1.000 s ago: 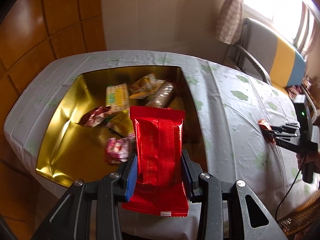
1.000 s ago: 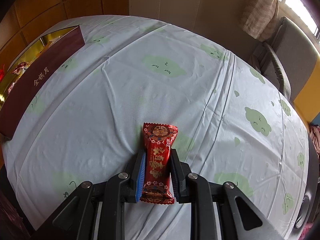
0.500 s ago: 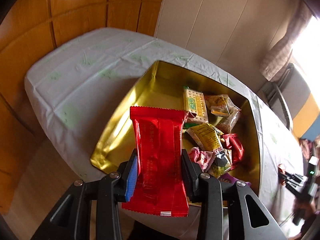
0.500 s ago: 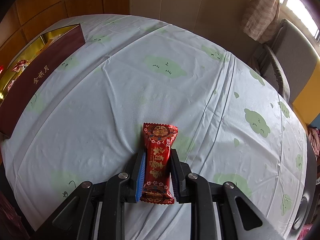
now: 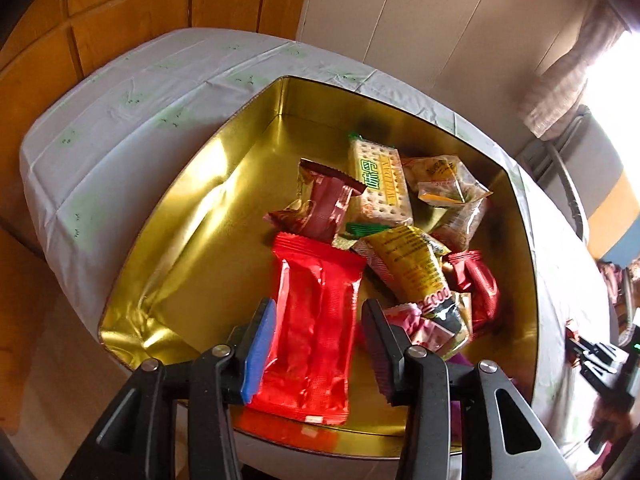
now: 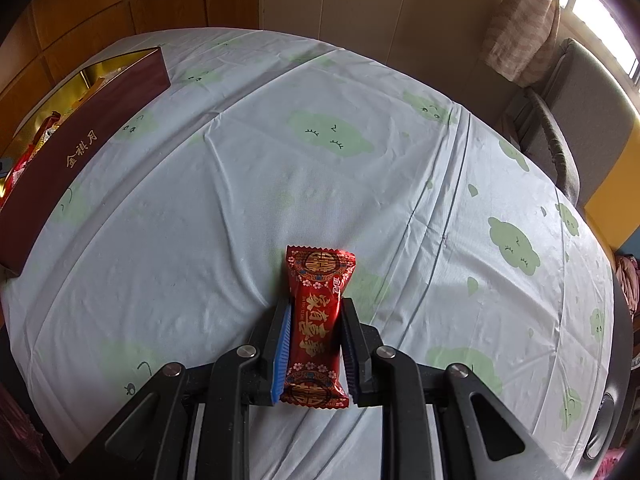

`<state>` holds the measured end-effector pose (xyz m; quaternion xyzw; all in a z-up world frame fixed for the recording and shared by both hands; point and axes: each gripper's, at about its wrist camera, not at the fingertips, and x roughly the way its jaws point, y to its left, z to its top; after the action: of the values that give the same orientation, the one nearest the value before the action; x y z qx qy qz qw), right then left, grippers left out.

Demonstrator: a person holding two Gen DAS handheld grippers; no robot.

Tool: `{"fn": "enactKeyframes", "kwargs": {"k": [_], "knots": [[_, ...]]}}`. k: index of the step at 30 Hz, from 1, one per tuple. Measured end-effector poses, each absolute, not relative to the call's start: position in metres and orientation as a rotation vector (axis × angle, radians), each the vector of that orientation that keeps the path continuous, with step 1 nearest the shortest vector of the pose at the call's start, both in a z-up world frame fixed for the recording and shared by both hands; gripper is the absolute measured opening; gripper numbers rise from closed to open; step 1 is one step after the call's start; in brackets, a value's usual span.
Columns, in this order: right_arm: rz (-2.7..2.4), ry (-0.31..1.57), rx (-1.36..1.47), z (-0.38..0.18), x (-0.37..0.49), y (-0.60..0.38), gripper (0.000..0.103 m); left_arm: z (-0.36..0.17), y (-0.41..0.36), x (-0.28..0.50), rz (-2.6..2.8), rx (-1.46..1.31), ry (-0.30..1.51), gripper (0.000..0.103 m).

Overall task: Organize snacks
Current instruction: 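Carry the large red packet into the tin and open the left gripper, then carry the red-and-gold packet over the tin and open the right gripper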

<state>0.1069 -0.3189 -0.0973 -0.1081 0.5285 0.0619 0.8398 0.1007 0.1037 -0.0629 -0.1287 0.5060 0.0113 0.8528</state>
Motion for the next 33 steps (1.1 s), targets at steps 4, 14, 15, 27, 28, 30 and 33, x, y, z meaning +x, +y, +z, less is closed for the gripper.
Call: {"fn": "enactKeyframes", "kwargs": {"k": [4, 14, 15, 27, 28, 30, 33], "knots": [[0.128, 1.116, -0.234, -0.098, 0.107, -0.318, 0.023, -0.059, 0.104, 0.089, 0.037, -0.239, 1.042, 0.044], [0.124, 1.115, -0.238, -0.097, 0.106, -0.318, 0.023, -0.049, 0.086, 0.067, 0.080, -0.136, 0.997, 0.042], [0.124, 1.115, -0.238, -0.097, 0.106, -0.318, 0.023, -0.047, 0.085, 0.065, 0.085, -0.126, 0.987, 0.042], [0.109, 1.102, -0.241, -0.097, 0.105, -0.317, 0.023, -0.007, 0.073, 0.039, 0.155, -0.022, 0.776, 0.043], [0.108, 1.101, -0.241, -0.097, 0.104, -0.317, 0.023, -0.003, 0.074, 0.036, 0.164, -0.023, 0.759, 0.042], [0.102, 1.100, -0.240, -0.097, 0.104, -0.316, 0.023, 0.003, 0.077, 0.032, 0.185, -0.030, 0.731, 0.042], [0.099, 1.101, -0.233, -0.098, 0.104, -0.317, 0.023, 0.011, 0.085, 0.029, 0.232, -0.056, 0.691, 0.043]]}}
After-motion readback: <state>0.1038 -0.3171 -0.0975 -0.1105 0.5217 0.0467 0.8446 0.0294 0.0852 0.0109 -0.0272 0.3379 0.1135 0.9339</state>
